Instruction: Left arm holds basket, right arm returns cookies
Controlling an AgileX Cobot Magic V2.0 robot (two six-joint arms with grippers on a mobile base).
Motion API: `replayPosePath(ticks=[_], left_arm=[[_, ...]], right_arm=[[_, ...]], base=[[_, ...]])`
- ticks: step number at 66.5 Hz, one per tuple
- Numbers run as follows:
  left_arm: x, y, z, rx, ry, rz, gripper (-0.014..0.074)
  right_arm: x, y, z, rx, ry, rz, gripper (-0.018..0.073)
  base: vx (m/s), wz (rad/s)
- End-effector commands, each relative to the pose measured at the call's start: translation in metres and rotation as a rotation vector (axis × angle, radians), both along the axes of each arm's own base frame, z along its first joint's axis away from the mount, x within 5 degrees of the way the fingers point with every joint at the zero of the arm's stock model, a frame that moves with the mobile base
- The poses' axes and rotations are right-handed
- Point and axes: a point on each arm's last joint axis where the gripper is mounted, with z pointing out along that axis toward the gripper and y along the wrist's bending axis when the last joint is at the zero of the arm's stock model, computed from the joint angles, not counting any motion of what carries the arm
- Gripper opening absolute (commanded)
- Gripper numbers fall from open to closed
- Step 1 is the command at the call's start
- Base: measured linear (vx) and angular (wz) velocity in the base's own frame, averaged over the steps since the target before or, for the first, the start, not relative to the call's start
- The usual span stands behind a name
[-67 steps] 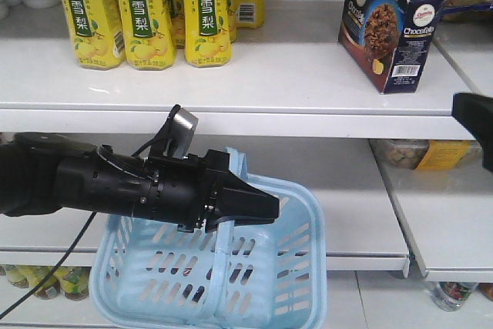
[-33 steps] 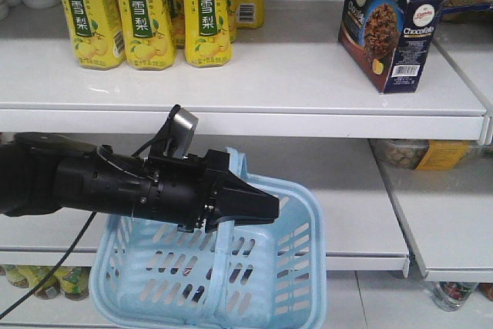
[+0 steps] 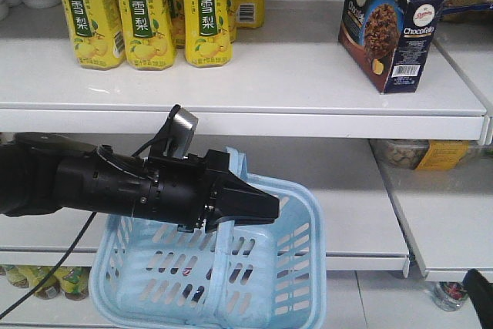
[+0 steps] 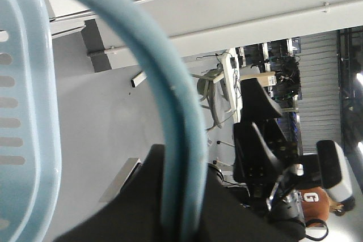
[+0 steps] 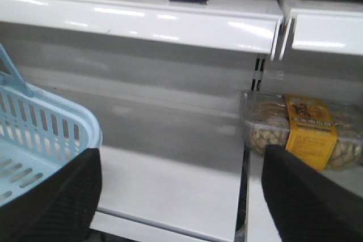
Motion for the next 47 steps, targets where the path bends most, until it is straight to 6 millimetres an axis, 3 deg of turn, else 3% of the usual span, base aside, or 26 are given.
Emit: replayPosePath(ticks=[1,15,24,31,47], left_arm=[[0.0106,0.0039,0.0354,-0.143,-0.050,0.120,-0.0003],[0.0106,0.0039,0.0354,-0.143,-0.050,0.120,-0.0003],[0.0106,0.0039,0.0354,-0.143,-0.050,0.120,-0.0003],[0.0106,0.0039,0.0354,-0.143,-0.050,0.120,-0.0003],[0.0106,0.0039,0.0354,-0.143,-0.050,0.120,-0.0003]], right_arm=[[0.0031,-0.0005,0.0080,0.007,-0.114,-0.013,0.0546],[0.0036,-0.0007,0.0092,0.014,-0.150,-0.016,0.0540],[0.0036,-0.0006,0.0085,0.013,-0.142,-0.015,0.0488],[0.0036,-0.0006,0.0087,0.013,-0.145,-0.015,0.0396],[0.0036,-0.0006,0.0087,0.013,-0.145,-0.015,0.0022]], base=[[0.00,0.00],[0.00,0.00],[0.00,0.00],[0.00,0.00],[0.00,0.00]])
